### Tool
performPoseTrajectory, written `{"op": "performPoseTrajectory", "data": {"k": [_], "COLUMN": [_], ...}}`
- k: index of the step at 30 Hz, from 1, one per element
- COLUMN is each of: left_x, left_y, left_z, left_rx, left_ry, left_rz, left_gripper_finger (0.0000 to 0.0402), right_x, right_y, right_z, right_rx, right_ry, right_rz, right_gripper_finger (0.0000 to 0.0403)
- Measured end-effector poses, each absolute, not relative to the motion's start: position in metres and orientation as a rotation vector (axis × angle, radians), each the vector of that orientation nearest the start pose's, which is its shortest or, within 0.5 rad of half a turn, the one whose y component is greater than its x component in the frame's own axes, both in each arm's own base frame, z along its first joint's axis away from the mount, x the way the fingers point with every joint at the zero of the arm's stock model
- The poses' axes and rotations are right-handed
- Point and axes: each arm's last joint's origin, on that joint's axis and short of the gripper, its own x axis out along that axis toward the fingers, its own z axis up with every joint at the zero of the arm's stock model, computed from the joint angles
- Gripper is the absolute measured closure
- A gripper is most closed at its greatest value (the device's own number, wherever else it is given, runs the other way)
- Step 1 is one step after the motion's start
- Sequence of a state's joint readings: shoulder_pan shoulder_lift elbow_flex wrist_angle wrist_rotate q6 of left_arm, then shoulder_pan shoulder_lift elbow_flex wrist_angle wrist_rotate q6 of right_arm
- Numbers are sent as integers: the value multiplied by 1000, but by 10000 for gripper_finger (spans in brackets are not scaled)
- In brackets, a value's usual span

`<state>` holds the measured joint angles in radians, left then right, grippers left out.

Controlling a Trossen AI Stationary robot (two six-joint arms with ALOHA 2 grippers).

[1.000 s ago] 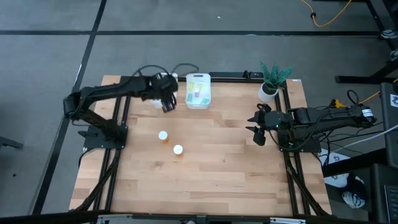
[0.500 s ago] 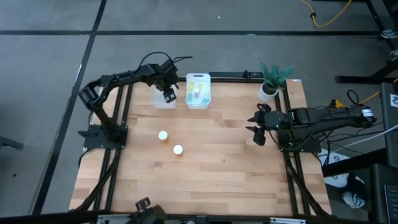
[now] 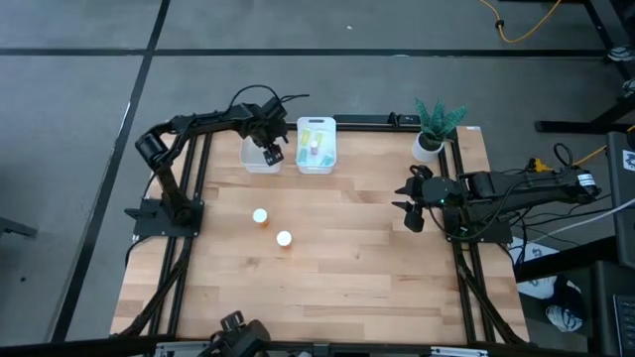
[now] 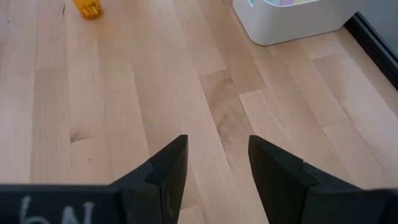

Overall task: Pick and place medicine bottles into bin by pill shape (circle, oval)
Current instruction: Put the large orange pill bottle into the left white bin

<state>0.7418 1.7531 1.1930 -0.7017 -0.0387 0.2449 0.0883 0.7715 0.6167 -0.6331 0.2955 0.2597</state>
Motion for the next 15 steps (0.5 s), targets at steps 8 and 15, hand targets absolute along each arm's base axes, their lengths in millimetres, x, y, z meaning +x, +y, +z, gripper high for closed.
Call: {"op": "performPoseTrajectory", "data": {"k": [8, 15], "left_x": [247, 251], "left_y": [226, 207], "left_z": [195, 249], "left_rx": [-225, -140], "left_ry": [1295, 1255], "left_rz": [539, 590], "left_gripper_finger": [149, 149], "right_x": [150, 150], "right_y": [5, 5], "right_z": [241, 241], "right_rx": [93, 94], "right_ry": [743, 742], "right_rz": [-294, -294], "right_gripper_finger": [231, 231]}}
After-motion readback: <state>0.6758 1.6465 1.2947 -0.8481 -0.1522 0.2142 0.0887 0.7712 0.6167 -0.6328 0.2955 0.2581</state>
